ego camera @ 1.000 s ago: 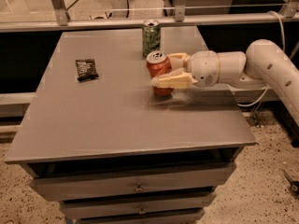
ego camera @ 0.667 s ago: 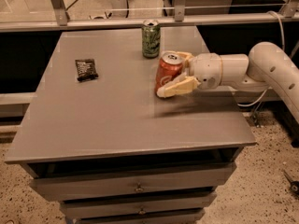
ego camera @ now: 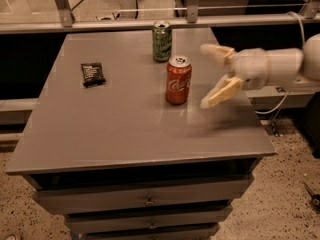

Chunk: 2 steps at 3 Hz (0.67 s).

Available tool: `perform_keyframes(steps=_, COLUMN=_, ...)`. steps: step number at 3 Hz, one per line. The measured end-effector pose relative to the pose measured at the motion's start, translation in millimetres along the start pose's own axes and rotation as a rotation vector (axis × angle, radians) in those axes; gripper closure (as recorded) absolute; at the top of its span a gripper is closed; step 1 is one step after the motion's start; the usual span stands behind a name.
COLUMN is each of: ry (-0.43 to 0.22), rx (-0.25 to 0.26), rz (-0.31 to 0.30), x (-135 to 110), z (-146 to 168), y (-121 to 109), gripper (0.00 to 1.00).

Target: Place coke can upright

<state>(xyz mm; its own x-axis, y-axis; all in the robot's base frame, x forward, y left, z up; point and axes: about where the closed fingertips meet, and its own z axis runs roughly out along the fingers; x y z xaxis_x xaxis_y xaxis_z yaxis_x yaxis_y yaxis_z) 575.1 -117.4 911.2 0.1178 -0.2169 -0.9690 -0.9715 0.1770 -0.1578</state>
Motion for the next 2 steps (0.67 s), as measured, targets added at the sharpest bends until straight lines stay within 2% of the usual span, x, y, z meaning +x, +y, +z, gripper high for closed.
perform_keyframes(steps=1, ry=0.071, rx=0.098, rz=-0.043, x=-12.8, z=-67.6, y=-6.3, gripper=0.0)
perform_keyframes(steps=2, ry=0.078, rx=0.111, rz=-0.048, x=-13.9, z=-76.4, y=-7.6, gripper=0.0)
